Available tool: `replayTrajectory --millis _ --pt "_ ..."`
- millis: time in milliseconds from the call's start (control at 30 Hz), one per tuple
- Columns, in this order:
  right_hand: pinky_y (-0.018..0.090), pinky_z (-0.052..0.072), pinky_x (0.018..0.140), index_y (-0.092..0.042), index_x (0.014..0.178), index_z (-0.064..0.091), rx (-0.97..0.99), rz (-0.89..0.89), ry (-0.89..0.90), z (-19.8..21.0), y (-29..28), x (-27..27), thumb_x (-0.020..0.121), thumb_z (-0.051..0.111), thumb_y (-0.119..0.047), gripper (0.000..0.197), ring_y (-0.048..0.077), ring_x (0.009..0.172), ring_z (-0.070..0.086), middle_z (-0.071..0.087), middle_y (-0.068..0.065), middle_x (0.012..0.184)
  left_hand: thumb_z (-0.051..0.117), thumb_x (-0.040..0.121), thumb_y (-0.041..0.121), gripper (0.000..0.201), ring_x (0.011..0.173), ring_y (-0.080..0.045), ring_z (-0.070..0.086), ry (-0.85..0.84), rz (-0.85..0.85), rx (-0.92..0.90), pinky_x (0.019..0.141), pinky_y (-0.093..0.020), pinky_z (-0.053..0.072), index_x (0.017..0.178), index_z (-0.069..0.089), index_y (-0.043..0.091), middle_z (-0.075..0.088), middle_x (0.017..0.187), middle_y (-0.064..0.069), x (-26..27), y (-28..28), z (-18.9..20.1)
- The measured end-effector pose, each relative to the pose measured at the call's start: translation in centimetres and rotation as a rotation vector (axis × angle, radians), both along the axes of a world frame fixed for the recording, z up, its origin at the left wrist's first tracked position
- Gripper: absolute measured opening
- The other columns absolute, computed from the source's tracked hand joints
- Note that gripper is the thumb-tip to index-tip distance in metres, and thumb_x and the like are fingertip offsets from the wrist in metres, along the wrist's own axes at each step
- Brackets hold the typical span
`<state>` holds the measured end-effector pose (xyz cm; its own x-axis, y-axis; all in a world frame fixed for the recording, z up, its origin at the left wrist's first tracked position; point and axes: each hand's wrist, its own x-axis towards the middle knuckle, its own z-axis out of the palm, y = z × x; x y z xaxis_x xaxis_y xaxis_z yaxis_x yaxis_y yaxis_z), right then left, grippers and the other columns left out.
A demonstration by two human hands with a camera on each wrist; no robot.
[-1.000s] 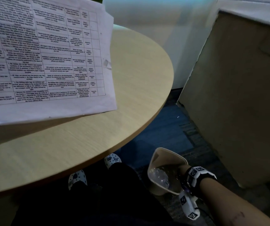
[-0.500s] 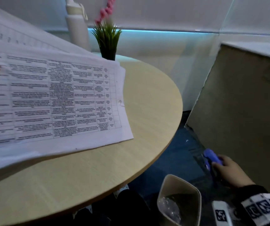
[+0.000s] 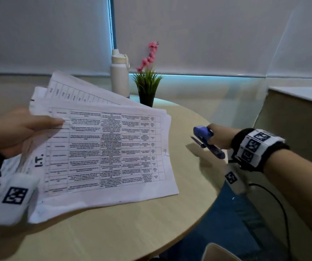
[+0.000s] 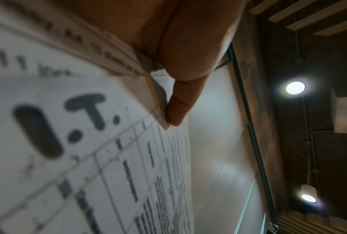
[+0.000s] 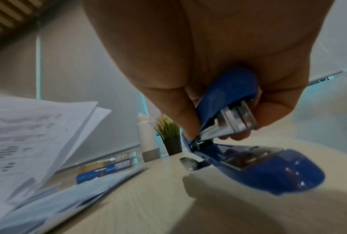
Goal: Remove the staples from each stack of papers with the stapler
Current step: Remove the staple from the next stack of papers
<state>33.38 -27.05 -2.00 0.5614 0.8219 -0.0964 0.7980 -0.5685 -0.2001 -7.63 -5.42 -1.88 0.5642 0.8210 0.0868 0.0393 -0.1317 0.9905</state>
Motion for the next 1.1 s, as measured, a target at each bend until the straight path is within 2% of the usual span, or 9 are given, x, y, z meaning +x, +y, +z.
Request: replayTrajectory --millis 167,233,367,467,667,800,900,1000,1100 --pt "0.036 0.043 0.09 -0.006 0.111 0.055 -0.181 0.018 -0.006 -1.7 1.8 0.0 0.091 0.045 -0.025 0.03 0.033 0.103 0.059 0.062 0.017 0.114 0.073 0.075 0.015 0.008 0.075 -0.022 0.074 -0.07 -0.15 0.022 0.059 -0.028 0.059 0.079 0.08 0.016 0.076 0.085 -0.009 2.5 -5.3 2.1" --pt "0.033 0.041 0.094 -0.008 0.131 0.047 -0.169 -0.024 -0.038 -2.0 1.8 0.1 0.092 0.047 -0.028 0.043 0.032 0.115 0.054 0.057 0.016 0.128 0.094 0.039 0.037 0.059 0.085 -0.027 0.073 -0.071 -0.193 0.049 0.065 -0.031 0.059 0.09 0.078 0.012 0.074 0.097 -0.014 2.3 -4.8 2.2" --pt "0.034 0.04 0.1 -0.016 0.136 0.042 0.36 0.042 0.181 2.0 1.8 -2.1 0.084 0.059 -0.052 0.066 0.025 0.117 0.054 0.053 0.008 0.134 0.092 0.02 0.053 0.075 0.079 -0.022 0.074 -0.017 -0.193 0.163 0.062 -0.025 0.058 0.085 0.079 0.018 0.076 0.091 -0.01 2.8 -4.9 3.5" --pt "0.029 0.039 0.097 -0.034 0.126 0.047 0.586 0.415 0.452 6.4 1.8 -6.9 0.046 0.072 -0.074 0.093 0.007 0.119 0.052 0.058 -0.008 0.127 0.091 0.031 0.05 0.062 0.076 -0.018 0.074 0.003 -0.168 0.254 0.062 -0.021 0.056 0.082 0.079 0.018 0.076 0.087 -0.007 4.3 -6.2 4.9" --pt "0.049 0.054 0.086 -0.015 0.081 0.071 0.522 0.562 0.554 6.9 2.8 -10.5 0.062 0.083 -0.013 0.023 0.023 0.08 0.07 0.074 0.007 0.087 0.073 0.077 0.008 0.016 0.074 -0.01 0.073 0.032 -0.048 0.432 0.061 -0.017 0.054 0.093 0.072 0.012 0.077 0.083 0.002 6.6 -9.1 7.9" --pt "0.048 0.055 0.083 -0.01 0.078 0.073 0.767 0.436 0.743 5.9 0.6 -9.1 0.073 0.074 -0.004 0.009 0.028 0.08 0.069 0.074 0.013 0.088 0.084 0.069 0.026 0.061 0.108 -0.005 0.056 0.134 0.335 0.801 0.091 -0.023 0.043 0.123 0.056 0.024 0.06 0.119 0.011 5.3 -7.6 7.4" --pt "0.032 0.059 0.066 -0.005 0.082 0.075 0.966 0.465 1.092 5.2 -1.1 -9.2 0.048 0.084 -0.023 0.04 0.024 0.076 0.071 0.074 0.015 0.086 0.088 0.059 0.04 0.098 0.125 -0.009 0.045 -0.001 0.355 0.588 0.102 -0.032 0.041 0.14 0.034 0.024 0.045 0.139 0.008 4.8 -7.8 6.4" --pt "0.031 0.058 0.06 -0.005 0.08 0.076 1.072 0.402 1.29 4.1 -1.4 -10.3 0.059 0.072 -0.013 0.022 0.026 0.073 0.072 0.073 0.018 0.084 0.08 0.057 0.037 0.084 0.112 -0.026 0.063 -0.287 0.074 0.251 0.098 -0.051 0.049 0.132 0.049 0.013 0.065 0.124 -0.008 5.5 -9.1 5.9" --pt "0.038 0.058 0.067 -0.007 0.088 0.075 1.027 0.379 1.297 3.0 -1.8 -11.4 0.066 0.068 -0.014 0.024 0.029 0.08 0.071 0.072 0.019 0.092 0.079 0.058 0.036 0.065 0.104 -0.026 0.068 -0.263 0.045 0.263 0.098 -0.052 0.048 0.116 0.065 0.01 0.072 0.111 -0.006 6.0 -10.6 5.6"
